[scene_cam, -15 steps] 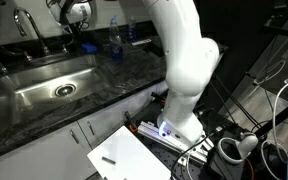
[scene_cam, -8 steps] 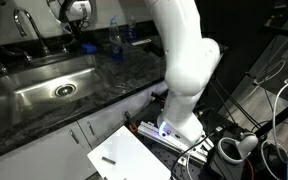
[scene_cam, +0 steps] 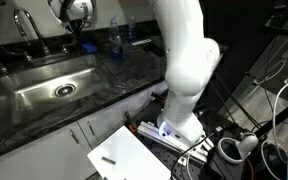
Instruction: Open the kitchen faucet
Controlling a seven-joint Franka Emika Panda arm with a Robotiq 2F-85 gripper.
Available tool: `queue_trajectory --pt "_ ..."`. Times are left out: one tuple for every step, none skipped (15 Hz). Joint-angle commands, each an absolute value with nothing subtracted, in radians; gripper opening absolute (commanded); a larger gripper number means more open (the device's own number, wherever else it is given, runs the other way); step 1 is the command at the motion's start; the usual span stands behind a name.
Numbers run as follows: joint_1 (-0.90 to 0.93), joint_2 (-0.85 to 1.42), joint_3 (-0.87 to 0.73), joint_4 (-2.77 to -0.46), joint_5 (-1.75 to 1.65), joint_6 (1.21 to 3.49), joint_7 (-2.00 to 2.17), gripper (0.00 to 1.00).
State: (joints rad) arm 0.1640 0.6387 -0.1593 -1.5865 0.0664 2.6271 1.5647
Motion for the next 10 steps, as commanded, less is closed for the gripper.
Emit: queue_trajectory --pt "0.222 0.552 -0.215 -1.718 0.027 2.621 1.695 0.05" --pt "0.238 0.548 -0.232 -1.728 0.014 2.636 1.747 0.05" --pt "0.252 0.537 -0.242 -1.747 0.0 2.643 1.792 0.05" --pt "0.262 0.525 -0.247 -1.763 -0.015 2.642 1.83 0.05" --pt "0.277 0.513 -0.257 -1.784 -0.034 2.646 1.876 0.05" --pt "0.289 0.5 -0.264 -1.802 -0.049 2.645 1.923 0.05" --pt "0.298 0.487 -0.268 -1.821 -0.067 2.651 1.965 0.05" --pt "0.306 0.475 -0.27 -1.837 -0.082 2.649 2.005 0.05" --pt "0.312 0.462 -0.271 -1.852 -0.097 2.645 2.047 0.05" --pt "0.319 0.448 -0.272 -1.87 -0.114 2.646 2.086 0.05"
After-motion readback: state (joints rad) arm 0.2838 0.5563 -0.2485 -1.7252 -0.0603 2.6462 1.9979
